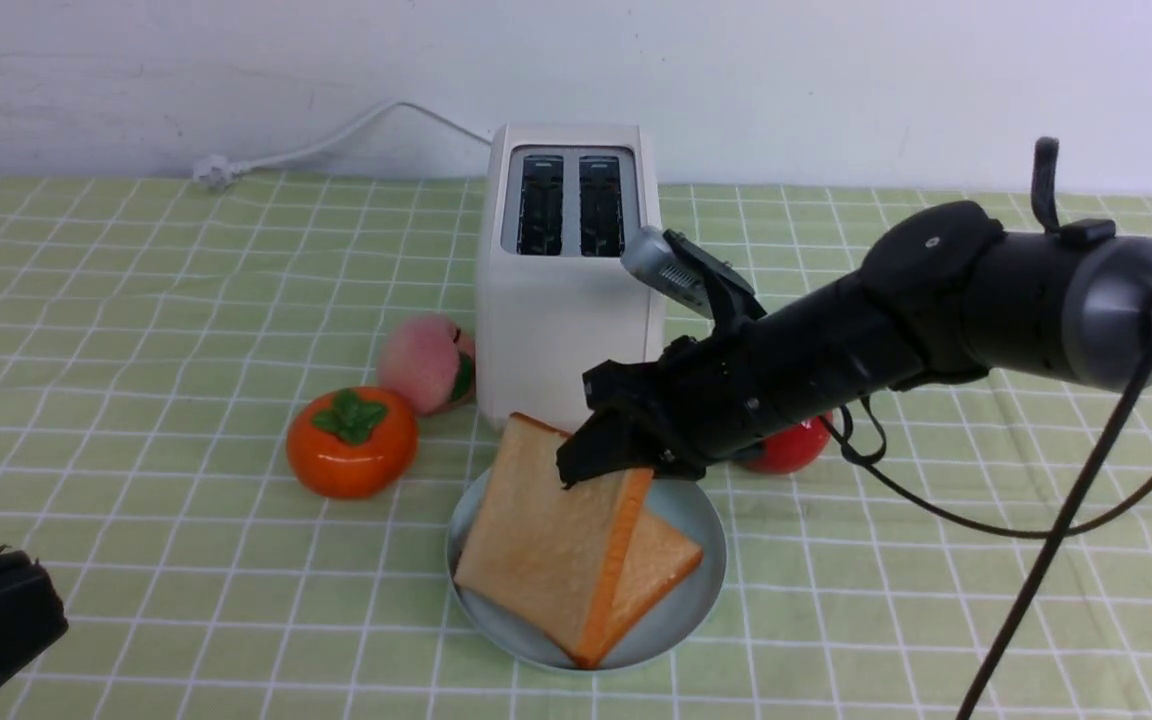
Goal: Take toasted bread from bread machine on green coffee tablecloth place on plate.
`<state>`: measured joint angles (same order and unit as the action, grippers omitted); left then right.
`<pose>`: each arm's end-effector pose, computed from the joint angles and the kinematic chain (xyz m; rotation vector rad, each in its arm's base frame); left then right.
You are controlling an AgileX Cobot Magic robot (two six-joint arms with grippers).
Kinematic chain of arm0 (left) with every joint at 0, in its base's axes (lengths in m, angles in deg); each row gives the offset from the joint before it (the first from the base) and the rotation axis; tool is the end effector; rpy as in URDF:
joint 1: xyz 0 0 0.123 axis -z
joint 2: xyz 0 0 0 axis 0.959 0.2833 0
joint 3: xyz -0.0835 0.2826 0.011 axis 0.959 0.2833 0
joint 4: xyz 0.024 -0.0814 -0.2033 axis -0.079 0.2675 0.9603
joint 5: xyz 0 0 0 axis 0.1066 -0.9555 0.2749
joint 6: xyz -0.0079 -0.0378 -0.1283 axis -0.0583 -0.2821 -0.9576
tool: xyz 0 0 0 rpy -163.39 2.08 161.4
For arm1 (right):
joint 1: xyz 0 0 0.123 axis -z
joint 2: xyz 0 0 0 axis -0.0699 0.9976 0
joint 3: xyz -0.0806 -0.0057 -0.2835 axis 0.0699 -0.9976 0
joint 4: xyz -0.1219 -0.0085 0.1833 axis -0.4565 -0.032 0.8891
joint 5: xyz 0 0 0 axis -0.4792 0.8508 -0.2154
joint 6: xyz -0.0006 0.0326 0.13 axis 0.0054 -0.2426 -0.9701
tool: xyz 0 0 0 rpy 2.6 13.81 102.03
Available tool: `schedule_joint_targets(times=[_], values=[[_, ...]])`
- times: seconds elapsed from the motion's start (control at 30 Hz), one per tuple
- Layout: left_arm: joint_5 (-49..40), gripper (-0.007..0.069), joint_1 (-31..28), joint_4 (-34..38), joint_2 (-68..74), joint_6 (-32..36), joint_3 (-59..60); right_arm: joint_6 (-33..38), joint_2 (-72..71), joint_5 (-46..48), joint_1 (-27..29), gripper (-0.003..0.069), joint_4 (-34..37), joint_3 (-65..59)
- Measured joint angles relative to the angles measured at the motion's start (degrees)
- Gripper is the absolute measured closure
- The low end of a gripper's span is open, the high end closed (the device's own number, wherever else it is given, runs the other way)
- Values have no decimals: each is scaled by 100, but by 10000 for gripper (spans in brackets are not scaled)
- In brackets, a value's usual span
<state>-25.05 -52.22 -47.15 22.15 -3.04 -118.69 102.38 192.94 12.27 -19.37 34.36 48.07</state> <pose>0.0328 -0.0557 0.3388 0.4383 1.6482 -0.6257 0.3479 0.2392 0.2187 -0.2671 2.5518 1.1550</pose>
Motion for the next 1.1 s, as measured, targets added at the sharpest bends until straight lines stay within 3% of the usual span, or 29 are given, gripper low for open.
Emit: schedule_joint_targets(times=[0.1,0.13,0.2,0.3,0.47,0.67,0.73,0.77,0.83,0.87,0.93,1.1], values=[[0,620,0,0,0,0,0,0,6,-106,0,336,-358,5],[0,620,0,0,0,0,0,0,6,-105,0,336,-383,5],[-11,620,0,0,0,0,0,0,6,-119,14,220,-702,10],[-62,620,0,5,0,0,0,0,-20,-134,140,125,-1079,16],[-186,620,0,0,0,-5,0,-381,-548,61,551,86,-1932,16],[-39,620,0,-216,0,-5,0,-984,-1785,887,850,183,-2986,16],[79,620,0,-296,0,-5,0,-1200,-2375,1305,856,251,-3521,16],[272,620,0,-322,-2,-21,20,-1432,-2891,1753,856,340,-3965,16],[483,620,0,-313,-13,-58,114,-1668,-3452,2158,856,433,-4352,-69],[506,620,0,-300,-13,-65,129,-1668,-3452,2184,856,433,-4352,-85],[724,620,0,-189,-68,-160,388,-1890,-4216,2402,856,533,-4610,-393],[1407,620,0,120,-401,-163,1240,-2074,-5680,2504,856,652,-4659,-1322]])
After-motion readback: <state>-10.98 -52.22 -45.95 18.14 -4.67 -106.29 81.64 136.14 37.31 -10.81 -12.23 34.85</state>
